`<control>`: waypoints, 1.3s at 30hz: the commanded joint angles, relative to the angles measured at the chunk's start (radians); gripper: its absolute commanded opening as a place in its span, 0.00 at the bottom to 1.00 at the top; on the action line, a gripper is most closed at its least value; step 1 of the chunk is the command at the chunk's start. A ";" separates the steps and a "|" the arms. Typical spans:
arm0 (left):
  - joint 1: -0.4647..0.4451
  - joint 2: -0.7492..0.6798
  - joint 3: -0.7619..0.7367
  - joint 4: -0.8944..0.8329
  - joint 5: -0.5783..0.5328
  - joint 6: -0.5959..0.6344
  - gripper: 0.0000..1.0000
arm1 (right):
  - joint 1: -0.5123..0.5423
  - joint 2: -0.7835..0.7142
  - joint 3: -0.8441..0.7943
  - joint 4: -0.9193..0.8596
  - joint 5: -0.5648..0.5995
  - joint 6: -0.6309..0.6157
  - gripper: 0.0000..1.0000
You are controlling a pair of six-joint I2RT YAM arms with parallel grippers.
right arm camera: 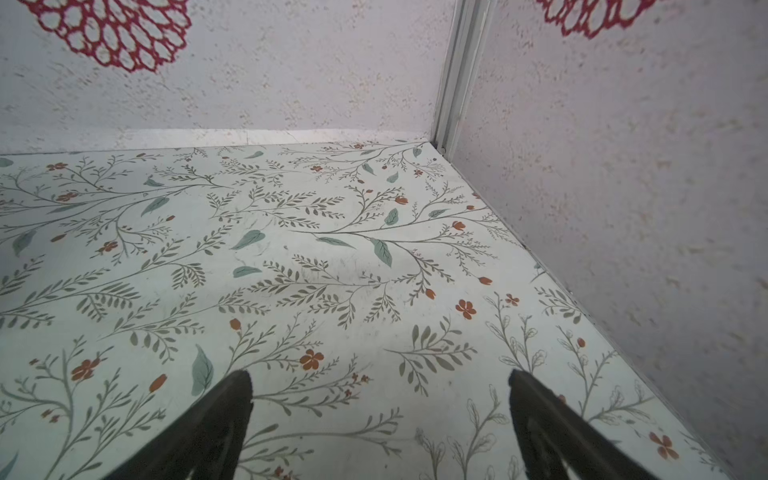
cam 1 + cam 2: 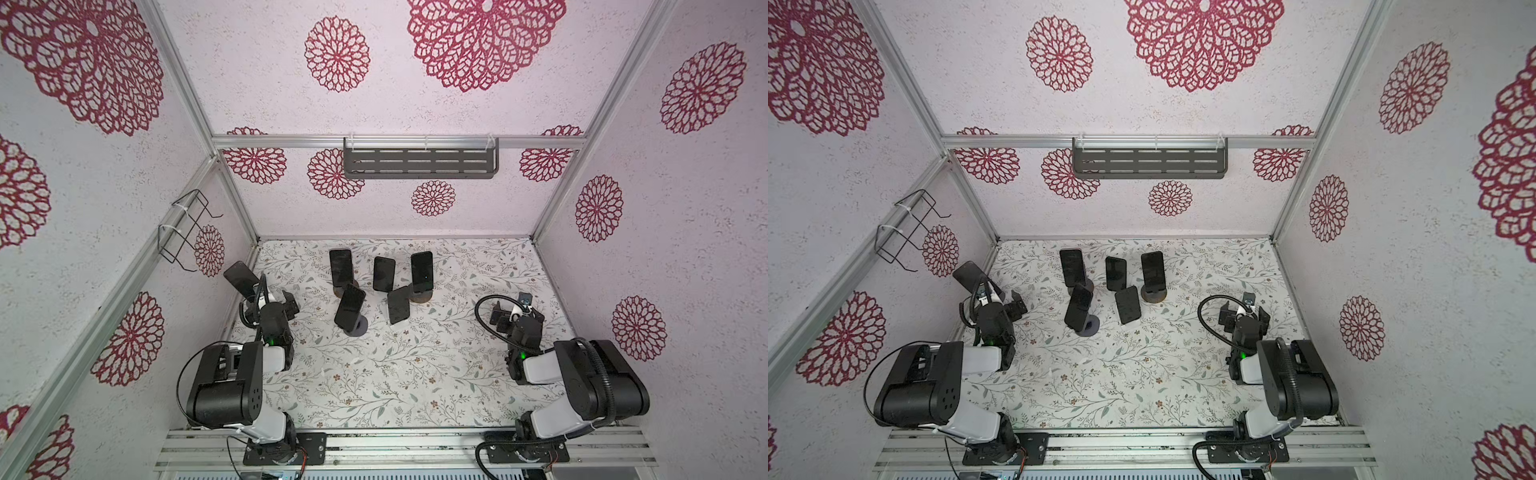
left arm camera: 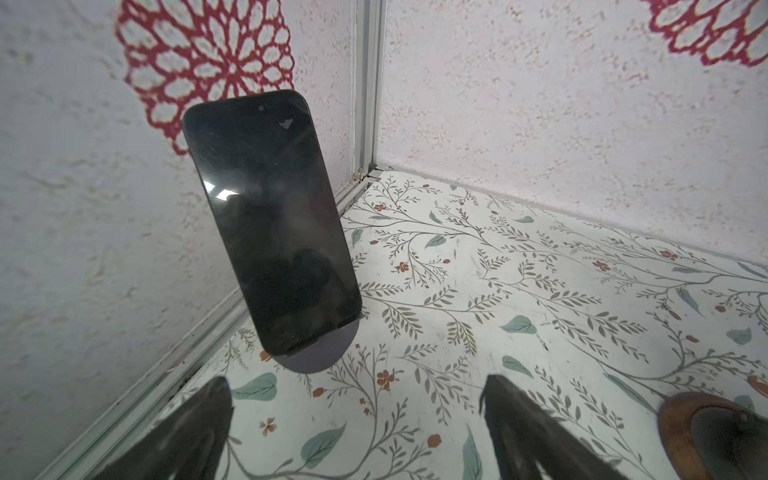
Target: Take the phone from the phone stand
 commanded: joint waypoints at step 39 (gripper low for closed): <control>-0.089 -0.031 0.041 -0.010 -0.215 0.070 0.97 | -0.034 -0.138 0.142 -0.310 -0.052 0.055 0.99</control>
